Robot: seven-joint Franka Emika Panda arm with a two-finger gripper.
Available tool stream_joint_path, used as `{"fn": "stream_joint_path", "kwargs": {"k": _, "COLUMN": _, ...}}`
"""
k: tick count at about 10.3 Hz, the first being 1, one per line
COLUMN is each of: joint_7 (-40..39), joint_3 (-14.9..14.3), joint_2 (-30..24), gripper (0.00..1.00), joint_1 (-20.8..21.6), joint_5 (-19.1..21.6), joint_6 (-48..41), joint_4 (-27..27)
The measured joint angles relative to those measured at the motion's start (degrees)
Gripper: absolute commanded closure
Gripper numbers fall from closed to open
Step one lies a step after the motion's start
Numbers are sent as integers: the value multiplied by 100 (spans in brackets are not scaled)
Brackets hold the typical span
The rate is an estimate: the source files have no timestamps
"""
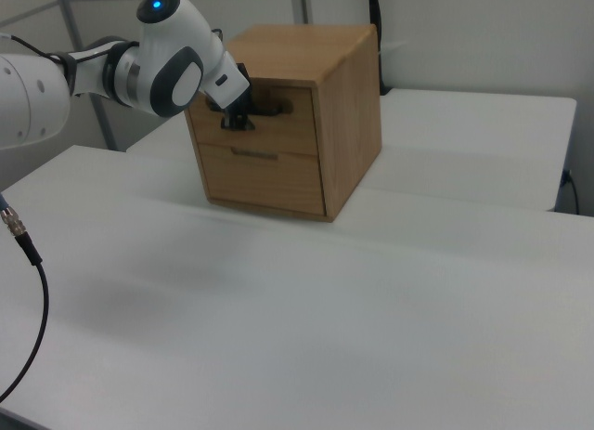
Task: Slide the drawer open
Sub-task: 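Lower the gripper onto the black handle of the upper drawer and close it, then pull the gripped handle straight out, sliding the upper drawer open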
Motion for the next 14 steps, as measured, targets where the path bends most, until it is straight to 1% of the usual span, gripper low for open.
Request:
{"fn": "stream_joint_path", "kwargs": {"k": 2, "joint_7": 1, "joint_3": -28, "joint_2": 2, "gripper": 86, "joint_1": 0, "joint_5": 0, "joint_6": 3, "joint_4": 15}}
{"fn": "stream_joint_path", "kwargs": {"k": 3, "joint_7": 0, "joint_3": -29, "joint_2": 0, "gripper": 93, "joint_1": 4, "joint_5": -2, "joint_6": 9, "joint_4": 35}}
{"fn": "stream_joint_path", "kwargs": {"k": 6, "joint_7": 111, "joint_3": -53, "joint_2": -15, "gripper": 100, "joint_1": 36, "joint_5": -12, "joint_6": 18, "joint_4": 55}}
{"fn": "stream_joint_path", "kwargs": {"k": 8, "joint_7": 52, "joint_3": -61, "joint_2": -155, "gripper": 100, "joint_1": 51, "joint_5": -15, "joint_6": 18, "joint_4": -132}}
{"fn": "stream_joint_path", "kwargs": {"k": 11, "joint_7": -259, "joint_3": -63, "joint_2": -768, "gripper": 100, "joint_1": 89, "joint_5": -15, "joint_6": 16, "joint_4": -910}}
{"fn": "stream_joint_path", "kwargs": {"k": 13, "joint_7": -567, "joint_3": -66, "joint_2": -1429, "gripper": 100, "joint_1": 101, "joint_5": -14, "joint_6": 11, "joint_4": -1709}}
{"fn": "stream_joint_path", "kwargs": {"k": 14, "joint_7": -678, "joint_3": -67, "joint_2": -1693, "gripper": 100, "joint_1": 104, "joint_5": -14, "joint_6": 8, "joint_4": -2017}}
